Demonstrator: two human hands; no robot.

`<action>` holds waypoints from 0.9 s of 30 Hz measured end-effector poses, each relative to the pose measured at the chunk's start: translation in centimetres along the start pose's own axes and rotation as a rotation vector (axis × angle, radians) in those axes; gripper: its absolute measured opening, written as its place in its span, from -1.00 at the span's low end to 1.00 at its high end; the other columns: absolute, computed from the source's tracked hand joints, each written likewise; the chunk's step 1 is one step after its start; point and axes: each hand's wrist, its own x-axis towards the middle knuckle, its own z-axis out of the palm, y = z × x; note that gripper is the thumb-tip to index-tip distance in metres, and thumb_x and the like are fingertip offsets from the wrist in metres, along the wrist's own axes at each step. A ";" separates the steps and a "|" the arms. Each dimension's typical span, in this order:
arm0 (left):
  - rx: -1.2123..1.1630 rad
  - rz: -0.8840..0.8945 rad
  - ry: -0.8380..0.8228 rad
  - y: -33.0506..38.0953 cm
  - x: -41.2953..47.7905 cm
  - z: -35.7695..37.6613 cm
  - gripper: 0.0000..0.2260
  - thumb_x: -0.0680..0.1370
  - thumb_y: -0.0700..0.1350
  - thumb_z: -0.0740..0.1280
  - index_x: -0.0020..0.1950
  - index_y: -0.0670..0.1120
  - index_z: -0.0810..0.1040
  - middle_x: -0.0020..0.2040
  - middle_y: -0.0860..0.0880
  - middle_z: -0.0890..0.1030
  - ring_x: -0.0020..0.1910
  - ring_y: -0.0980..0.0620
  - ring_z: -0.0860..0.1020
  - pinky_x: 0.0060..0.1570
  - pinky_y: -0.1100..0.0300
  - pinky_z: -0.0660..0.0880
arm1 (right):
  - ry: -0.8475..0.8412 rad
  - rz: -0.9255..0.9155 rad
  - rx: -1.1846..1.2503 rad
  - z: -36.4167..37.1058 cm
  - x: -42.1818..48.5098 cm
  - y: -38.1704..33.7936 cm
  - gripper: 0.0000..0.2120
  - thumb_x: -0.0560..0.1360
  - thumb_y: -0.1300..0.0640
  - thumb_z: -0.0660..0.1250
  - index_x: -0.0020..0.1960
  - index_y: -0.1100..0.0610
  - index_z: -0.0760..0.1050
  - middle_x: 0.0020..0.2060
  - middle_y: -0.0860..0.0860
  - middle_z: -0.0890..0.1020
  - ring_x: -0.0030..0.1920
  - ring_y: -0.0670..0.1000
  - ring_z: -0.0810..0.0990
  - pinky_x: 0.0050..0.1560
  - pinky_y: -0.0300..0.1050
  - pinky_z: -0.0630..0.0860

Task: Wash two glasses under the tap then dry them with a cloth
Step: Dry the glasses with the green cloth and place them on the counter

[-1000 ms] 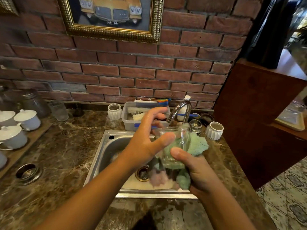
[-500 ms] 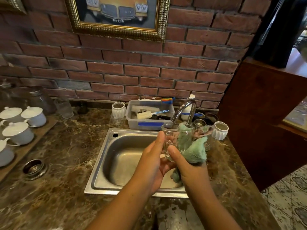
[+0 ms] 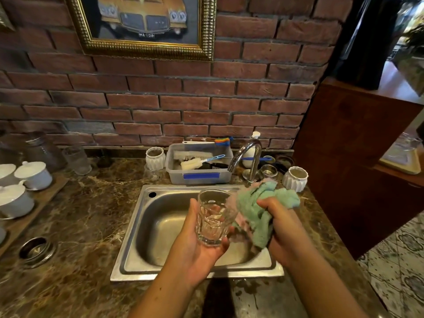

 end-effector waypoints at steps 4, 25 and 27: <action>0.010 -0.010 0.017 -0.6 0.0 -0.8 -0.38 0.40 0.27 0.34 0.20 -0.21 0.62 0.00 -0.29 0.70 -0.18 -0.18 0.59 -0.48 0.19 0.51 | -0.106 0.056 -0.702 -1.6 1.9 -2.5 -0.85 0.60 0.22 0.20 0.11 0.20 0.51 -0.11 0.15 0.65 -0.14 0.10 0.64 -0.18 -0.02 0.58; -0.012 0.035 0.168 -1.8 0.9 -1.7 -0.51 0.44 0.23 0.41 0.10 -0.17 0.69 -0.03 -0.24 0.73 -0.17 -0.19 0.66 -0.28 0.21 0.57 | -0.523 -0.469 -1.353 1.9 -0.5 -1.7 -0.58 0.57 0.23 0.30 0.38 -0.06 0.48 0.16 -0.13 0.63 0.15 -0.14 0.56 0.21 -0.14 0.53; -0.017 0.076 0.184 -1.7 1.2 -2.0 -0.54 0.42 0.22 0.43 0.00 -0.17 0.74 0.00 -0.24 0.73 -0.16 -0.19 0.70 0.26 0.04 0.48 | -0.573 -0.443 -1.323 1.5 -0.6 -0.8 -0.44 0.57 0.21 0.32 0.51 -0.08 0.32 0.33 -0.09 0.56 0.30 -0.11 0.50 0.31 -0.15 0.46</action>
